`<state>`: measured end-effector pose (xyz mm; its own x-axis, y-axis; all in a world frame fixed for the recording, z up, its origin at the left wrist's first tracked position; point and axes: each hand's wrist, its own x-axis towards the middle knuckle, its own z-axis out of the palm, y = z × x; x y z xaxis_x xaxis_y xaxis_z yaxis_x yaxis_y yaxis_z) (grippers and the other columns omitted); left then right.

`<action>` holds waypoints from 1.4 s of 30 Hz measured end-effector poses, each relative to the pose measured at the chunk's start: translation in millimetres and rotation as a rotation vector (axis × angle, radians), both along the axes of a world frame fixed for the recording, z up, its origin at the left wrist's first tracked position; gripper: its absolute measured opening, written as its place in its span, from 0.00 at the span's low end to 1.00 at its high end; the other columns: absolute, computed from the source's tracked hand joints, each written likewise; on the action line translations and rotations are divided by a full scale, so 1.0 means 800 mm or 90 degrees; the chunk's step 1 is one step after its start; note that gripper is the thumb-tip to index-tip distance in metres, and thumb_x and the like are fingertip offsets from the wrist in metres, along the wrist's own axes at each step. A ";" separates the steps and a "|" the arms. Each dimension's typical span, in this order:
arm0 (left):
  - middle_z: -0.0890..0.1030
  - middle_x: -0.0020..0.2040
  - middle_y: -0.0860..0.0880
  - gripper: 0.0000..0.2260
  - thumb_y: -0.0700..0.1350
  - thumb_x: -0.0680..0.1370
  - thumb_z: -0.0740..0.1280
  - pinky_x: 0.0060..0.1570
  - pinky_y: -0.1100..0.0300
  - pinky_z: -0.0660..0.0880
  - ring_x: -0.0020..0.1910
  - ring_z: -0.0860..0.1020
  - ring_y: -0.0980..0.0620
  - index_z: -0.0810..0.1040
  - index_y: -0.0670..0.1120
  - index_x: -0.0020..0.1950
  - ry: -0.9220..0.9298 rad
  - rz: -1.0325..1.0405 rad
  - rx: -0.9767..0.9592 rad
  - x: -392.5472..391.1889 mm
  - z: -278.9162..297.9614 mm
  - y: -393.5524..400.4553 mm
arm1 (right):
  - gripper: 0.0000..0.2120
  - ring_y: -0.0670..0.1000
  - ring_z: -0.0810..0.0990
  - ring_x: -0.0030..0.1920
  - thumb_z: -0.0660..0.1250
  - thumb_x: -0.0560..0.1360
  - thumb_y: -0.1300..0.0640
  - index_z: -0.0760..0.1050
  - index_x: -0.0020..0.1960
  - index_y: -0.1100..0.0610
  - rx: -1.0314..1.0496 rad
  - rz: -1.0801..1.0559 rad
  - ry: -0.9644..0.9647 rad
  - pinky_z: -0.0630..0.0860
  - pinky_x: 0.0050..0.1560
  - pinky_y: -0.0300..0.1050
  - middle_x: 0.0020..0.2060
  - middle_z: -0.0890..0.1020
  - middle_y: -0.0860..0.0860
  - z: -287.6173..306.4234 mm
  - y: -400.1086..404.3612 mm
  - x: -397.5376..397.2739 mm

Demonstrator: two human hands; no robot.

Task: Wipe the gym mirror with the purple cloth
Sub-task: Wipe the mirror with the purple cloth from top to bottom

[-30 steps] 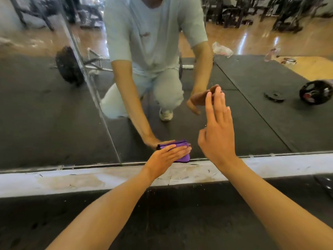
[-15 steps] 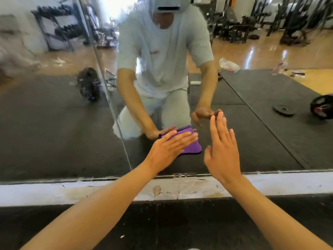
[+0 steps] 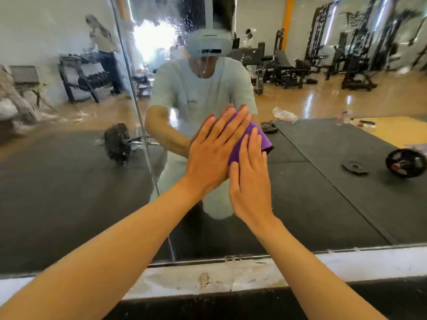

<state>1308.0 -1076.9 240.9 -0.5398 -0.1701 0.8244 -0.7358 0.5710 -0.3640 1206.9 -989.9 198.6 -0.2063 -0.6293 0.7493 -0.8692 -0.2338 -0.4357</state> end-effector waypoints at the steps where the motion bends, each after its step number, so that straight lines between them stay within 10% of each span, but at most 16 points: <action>1: 0.59 0.85 0.47 0.30 0.61 0.87 0.47 0.83 0.49 0.46 0.85 0.55 0.47 0.56 0.46 0.85 -0.018 -0.014 0.001 0.010 0.005 -0.004 | 0.30 0.48 0.42 0.84 0.49 0.86 0.52 0.45 0.85 0.58 0.002 0.002 -0.009 0.46 0.84 0.54 0.85 0.45 0.51 -0.002 -0.005 0.003; 11: 0.61 0.84 0.43 0.40 0.70 0.82 0.58 0.82 0.46 0.54 0.83 0.60 0.44 0.61 0.43 0.84 -0.146 -0.012 -0.158 0.081 0.021 -0.048 | 0.40 0.52 0.49 0.84 0.67 0.80 0.59 0.49 0.85 0.60 -0.072 -0.128 -0.050 0.46 0.84 0.52 0.84 0.52 0.54 -0.003 -0.026 0.027; 18: 0.62 0.84 0.44 0.36 0.65 0.84 0.57 0.82 0.46 0.55 0.83 0.61 0.45 0.62 0.42 0.84 -0.132 -0.039 -0.164 0.082 0.023 -0.044 | 0.35 0.54 0.44 0.84 0.57 0.86 0.49 0.45 0.84 0.62 -0.101 -0.208 -0.144 0.39 0.83 0.49 0.84 0.47 0.57 0.022 -0.056 0.068; 27: 0.61 0.84 0.45 0.40 0.69 0.82 0.59 0.81 0.45 0.57 0.83 0.61 0.45 0.59 0.43 0.85 -0.139 -0.019 -0.191 0.084 0.019 -0.049 | 0.33 0.63 0.44 0.84 0.50 0.86 0.50 0.44 0.82 0.68 -0.179 -0.316 -0.057 0.39 0.83 0.55 0.83 0.47 0.65 0.090 -0.078 0.018; 36: 0.57 0.86 0.45 0.39 0.67 0.82 0.60 0.82 0.46 0.52 0.84 0.57 0.45 0.57 0.44 0.86 -0.135 0.004 -0.210 0.082 0.019 -0.051 | 0.29 0.60 0.55 0.83 0.52 0.86 0.50 0.56 0.83 0.63 -0.296 -0.265 0.281 0.39 0.81 0.52 0.82 0.58 0.61 0.262 -0.085 -0.046; 42: 0.58 0.85 0.44 0.34 0.60 0.86 0.57 0.82 0.46 0.52 0.84 0.58 0.45 0.55 0.44 0.86 -0.110 -0.026 -0.179 0.084 0.015 -0.056 | 0.27 0.58 0.56 0.83 0.48 0.87 0.51 0.56 0.84 0.58 -0.335 -0.304 0.257 0.45 0.82 0.57 0.83 0.59 0.57 0.293 -0.097 -0.027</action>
